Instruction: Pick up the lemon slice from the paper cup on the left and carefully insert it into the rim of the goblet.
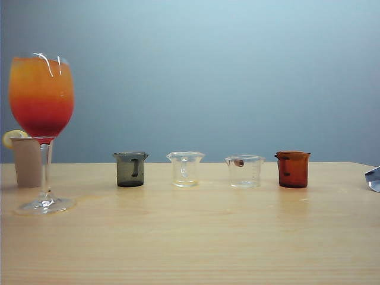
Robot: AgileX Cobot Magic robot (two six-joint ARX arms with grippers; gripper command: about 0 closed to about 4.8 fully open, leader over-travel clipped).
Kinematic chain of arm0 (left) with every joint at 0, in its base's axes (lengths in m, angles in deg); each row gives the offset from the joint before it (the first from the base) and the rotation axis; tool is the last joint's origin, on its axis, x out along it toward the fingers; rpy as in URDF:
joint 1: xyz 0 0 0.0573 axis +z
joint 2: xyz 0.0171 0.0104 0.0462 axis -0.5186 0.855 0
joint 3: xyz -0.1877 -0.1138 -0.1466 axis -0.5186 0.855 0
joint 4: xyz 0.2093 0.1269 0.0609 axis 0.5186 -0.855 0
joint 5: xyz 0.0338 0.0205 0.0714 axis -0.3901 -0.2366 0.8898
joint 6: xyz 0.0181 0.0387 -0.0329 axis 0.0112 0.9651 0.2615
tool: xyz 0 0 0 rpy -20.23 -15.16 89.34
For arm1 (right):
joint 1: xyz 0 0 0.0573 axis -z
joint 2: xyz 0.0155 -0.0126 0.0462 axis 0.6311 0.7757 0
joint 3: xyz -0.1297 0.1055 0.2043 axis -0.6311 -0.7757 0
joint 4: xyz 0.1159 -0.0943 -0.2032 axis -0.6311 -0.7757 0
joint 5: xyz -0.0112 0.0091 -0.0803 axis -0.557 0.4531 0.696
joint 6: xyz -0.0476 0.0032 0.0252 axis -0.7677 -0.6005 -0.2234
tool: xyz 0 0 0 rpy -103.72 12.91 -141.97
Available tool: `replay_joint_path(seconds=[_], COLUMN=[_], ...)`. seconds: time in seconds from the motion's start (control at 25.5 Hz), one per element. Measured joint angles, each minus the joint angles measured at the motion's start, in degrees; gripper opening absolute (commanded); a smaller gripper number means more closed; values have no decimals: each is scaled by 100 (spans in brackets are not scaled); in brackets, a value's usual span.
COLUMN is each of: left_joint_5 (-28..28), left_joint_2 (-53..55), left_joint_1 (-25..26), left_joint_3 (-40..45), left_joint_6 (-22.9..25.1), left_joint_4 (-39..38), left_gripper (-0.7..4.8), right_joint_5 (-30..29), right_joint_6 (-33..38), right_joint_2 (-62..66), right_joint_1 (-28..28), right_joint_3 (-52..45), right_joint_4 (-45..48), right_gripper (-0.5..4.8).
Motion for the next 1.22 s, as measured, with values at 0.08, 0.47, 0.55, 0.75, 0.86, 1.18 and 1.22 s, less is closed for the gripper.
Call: replay_joint_path(seconds=[0.08,0.47,0.55,0.75,0.86,1.18,1.22], left_joint_5=[0,2,142,264,264,232,48], left_joint_2=[0,0,2,22,153,1261,1576], left_joint_1=[0,0,0,0,0,0,2], left_joint_3=[0,-50,-402,-977,-1193,-2092,-2229], left_joint_6=[2,-9,-229,-188,-125,-105,-105], left_joint_4=[0,-57,-369,-638,-752,-651,-498], left_gripper=[-5,-5,-5,-5,-5,-5,-5], right_joint_5=[0,-7,-11,-321,-474,-713,-745], right_joint_6=[0,28,28,31,42,343,352], right_joint_2=[0,15,7,105,354,2170,2695], right_joint_1=[0,0,0,0,-22,-278,-363], right_joint_3=[0,210,656,1161,1512,2968,3414], right_joint_4=[-2,-142,-284,-649,-603,-612,-597], right_gripper=[-5,-5,-5,-5,-5,-5,-5])
